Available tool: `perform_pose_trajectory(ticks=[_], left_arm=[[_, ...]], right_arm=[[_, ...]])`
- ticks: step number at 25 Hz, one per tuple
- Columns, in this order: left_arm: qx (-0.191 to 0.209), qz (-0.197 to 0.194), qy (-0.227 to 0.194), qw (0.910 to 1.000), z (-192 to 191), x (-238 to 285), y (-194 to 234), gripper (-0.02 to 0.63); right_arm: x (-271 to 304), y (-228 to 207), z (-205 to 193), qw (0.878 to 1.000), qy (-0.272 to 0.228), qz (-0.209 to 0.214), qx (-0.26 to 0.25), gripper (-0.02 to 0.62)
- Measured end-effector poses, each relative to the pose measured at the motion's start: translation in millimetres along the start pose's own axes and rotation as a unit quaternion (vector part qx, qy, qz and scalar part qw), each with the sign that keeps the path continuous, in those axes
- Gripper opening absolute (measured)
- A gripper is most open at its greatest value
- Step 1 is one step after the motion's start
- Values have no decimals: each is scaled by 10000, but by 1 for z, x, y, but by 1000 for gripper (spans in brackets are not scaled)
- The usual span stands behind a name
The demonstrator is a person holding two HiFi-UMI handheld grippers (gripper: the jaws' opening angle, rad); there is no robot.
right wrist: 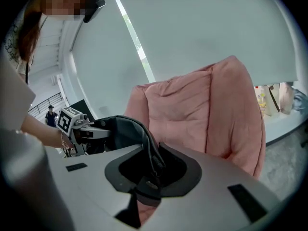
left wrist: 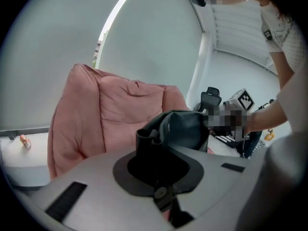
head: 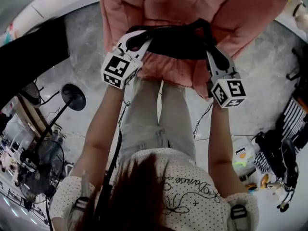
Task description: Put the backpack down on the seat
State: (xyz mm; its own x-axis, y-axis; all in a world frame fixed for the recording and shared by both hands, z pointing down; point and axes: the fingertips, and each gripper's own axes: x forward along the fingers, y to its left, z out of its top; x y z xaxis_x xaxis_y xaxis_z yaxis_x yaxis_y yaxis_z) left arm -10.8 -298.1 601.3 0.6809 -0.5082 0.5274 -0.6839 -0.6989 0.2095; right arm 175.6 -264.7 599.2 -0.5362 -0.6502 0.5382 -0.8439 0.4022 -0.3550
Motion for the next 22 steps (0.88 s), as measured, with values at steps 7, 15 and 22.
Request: perform_pose_trajectory(ticks=[7,15,22], left_arm=[[-204,102,433,9988,-54,38,21,28],[-446,133,1050,9934,-104,70,48,39],[-191,226,1148,9929,-134,85,45,77]], right_arm=[[40,-24,-51,9990,361,-105,226,78],[84,-42,-90,9937,843,-249,694,91],[90,-55,-124,9925,863,-408,769,106]])
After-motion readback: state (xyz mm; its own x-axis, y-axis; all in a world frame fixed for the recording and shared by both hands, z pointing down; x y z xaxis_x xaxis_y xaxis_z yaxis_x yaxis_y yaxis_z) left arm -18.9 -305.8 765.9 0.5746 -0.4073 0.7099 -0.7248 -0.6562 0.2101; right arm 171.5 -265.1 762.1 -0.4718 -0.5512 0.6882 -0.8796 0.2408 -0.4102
